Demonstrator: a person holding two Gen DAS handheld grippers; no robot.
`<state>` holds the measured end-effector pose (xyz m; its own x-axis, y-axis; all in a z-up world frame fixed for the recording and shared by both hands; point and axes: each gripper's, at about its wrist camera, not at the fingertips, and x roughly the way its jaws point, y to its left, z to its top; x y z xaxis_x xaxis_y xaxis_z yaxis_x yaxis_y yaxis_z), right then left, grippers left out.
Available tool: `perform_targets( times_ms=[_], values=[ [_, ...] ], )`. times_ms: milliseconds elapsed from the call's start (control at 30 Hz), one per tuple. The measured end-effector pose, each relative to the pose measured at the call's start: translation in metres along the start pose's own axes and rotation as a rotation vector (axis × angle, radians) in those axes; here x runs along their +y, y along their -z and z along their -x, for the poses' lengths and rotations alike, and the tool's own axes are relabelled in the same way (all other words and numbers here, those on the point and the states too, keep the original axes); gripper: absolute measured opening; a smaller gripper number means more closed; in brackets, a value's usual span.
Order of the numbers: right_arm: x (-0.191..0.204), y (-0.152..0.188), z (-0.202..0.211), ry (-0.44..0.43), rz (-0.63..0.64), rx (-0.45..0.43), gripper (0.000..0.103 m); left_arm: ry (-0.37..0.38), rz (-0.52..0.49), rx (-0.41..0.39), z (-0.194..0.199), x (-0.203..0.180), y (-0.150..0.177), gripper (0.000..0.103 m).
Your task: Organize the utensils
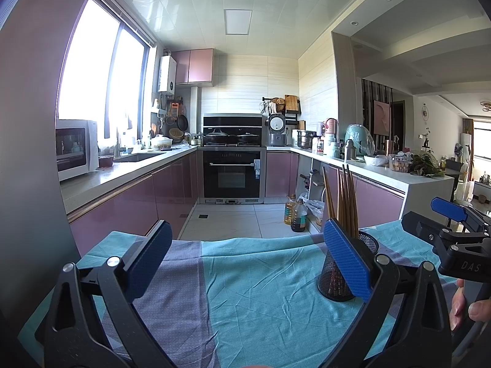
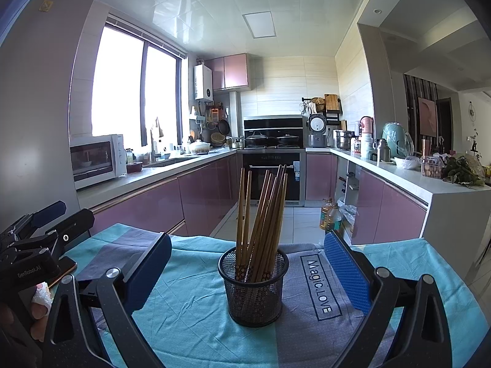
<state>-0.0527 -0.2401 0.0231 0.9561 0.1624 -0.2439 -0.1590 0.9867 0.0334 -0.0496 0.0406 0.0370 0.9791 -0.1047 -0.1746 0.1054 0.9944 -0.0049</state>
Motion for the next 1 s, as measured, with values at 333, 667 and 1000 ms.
perform_targets(
  times_ms=[333, 667, 1000],
  values=[
    [0.0005, -0.0002, 0.0001, 0.001, -0.003, 0.001, 0.096, 0.000, 0.000, 0.001, -0.0010, 0.0001, 0.0003, 0.097],
    [0.0018, -0.0006, 0.0001, 0.003, -0.001, -0.001, 0.096, 0.000, 0.002, 0.001, -0.0008, 0.0003, 0.0004, 0.097],
    [0.0014, -0.0010, 0.0001, 0.003, -0.005, -0.001, 0.096, 0.000, 0.003, 0.003, -0.0026, 0.0001, 0.0003, 0.097]
  ],
)
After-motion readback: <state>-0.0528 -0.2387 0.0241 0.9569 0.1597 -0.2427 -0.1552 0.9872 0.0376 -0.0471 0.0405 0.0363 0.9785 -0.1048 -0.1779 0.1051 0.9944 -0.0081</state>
